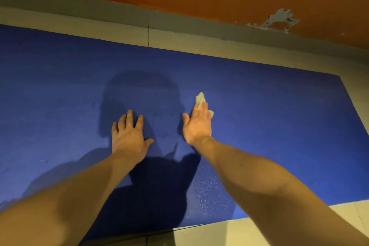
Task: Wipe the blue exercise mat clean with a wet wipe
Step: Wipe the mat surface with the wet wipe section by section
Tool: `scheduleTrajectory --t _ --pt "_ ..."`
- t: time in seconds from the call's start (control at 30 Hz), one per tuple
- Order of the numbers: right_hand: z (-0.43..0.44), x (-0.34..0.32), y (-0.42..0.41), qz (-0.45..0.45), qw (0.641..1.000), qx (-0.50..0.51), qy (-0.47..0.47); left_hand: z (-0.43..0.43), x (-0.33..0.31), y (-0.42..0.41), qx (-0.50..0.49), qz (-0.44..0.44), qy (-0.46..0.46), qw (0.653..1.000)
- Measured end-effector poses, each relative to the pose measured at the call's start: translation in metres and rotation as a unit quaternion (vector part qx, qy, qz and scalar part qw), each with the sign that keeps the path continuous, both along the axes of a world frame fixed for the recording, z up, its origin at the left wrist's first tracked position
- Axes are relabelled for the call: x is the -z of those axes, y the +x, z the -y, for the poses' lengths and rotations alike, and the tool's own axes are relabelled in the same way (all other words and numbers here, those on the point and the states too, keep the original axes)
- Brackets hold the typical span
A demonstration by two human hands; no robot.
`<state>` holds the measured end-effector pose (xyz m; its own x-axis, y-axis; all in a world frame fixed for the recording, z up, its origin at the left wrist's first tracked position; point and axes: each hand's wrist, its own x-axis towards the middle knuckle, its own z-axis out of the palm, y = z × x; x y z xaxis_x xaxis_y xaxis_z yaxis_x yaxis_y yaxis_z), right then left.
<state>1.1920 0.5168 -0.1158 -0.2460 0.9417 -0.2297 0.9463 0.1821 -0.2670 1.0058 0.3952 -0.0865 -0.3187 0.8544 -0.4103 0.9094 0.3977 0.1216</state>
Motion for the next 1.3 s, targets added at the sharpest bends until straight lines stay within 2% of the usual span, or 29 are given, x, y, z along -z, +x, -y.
scheduleTrajectory --t 0.07,0.17,0.3,0.4,0.53,0.6,0.67,0.77,0.9,0.97,1.0,1.1,1.13,1.2,1.3 --pt "0.029 -0.001 -0.021 -0.033 0.999 -0.035 0.003 0.008 -0.003 0.005 -0.003 0.001 0.008 1.0" --pt "0.072 0.0 -0.033 0.029 0.991 -0.131 0.027 0.016 -0.007 0.011 -0.007 -0.001 0.011 1.0" --pt "0.061 0.003 -0.009 -0.008 0.979 -0.203 0.015 0.025 -0.006 0.012 -0.008 0.001 0.009 1.0" --pt "0.034 0.002 0.025 -0.063 0.993 -0.095 0.0 0.028 -0.005 0.009 0.003 0.005 -0.005 1.0" --pt "0.028 0.003 0.043 0.023 0.999 0.017 -0.02 0.038 -0.004 0.011 0.007 0.001 -0.008 1.0" --pt "0.039 -0.001 0.026 0.032 0.998 0.053 -0.021 0.041 -0.004 0.013 0.007 0.001 -0.018 1.0" --pt "0.06 -0.004 0.005 0.02 0.999 0.034 -0.009 0.038 -0.004 0.014 0.007 -0.002 -0.029 1.0" --pt "0.1 -0.003 -0.009 0.025 0.998 -0.053 0.033 0.035 -0.007 0.017 0.001 -0.013 -0.041 0.999" --pt "0.095 -0.009 0.017 -0.082 0.987 -0.141 0.008 0.036 -0.008 0.019 0.0 -0.019 -0.043 0.999" --pt "0.079 -0.012 0.043 -0.09 0.989 -0.114 0.011 0.037 -0.009 0.019 0.0 -0.013 -0.044 0.999" --pt "0.073 -0.012 0.057 -0.063 0.995 -0.077 0.009 0.038 -0.009 0.019 -0.001 -0.01 -0.043 0.999" --pt "0.067 -0.009 0.078 0.097 0.994 0.012 -0.047 0.041 -0.011 0.023 -0.005 -0.007 -0.028 1.0" --pt "0.068 -0.007 0.075 0.119 0.99 0.028 -0.064 0.043 -0.011 0.025 -0.003 -0.006 -0.02 1.0" --pt "0.08 -0.009 0.057 0.112 0.989 0.055 -0.083 0.049 -0.011 0.03 0.006 -0.008 -0.002 1.0" --pt "0.112 -0.004 0.03 0.068 0.997 0.012 -0.045 0.056 -0.012 0.036 0.008 -0.003 0.011 1.0"
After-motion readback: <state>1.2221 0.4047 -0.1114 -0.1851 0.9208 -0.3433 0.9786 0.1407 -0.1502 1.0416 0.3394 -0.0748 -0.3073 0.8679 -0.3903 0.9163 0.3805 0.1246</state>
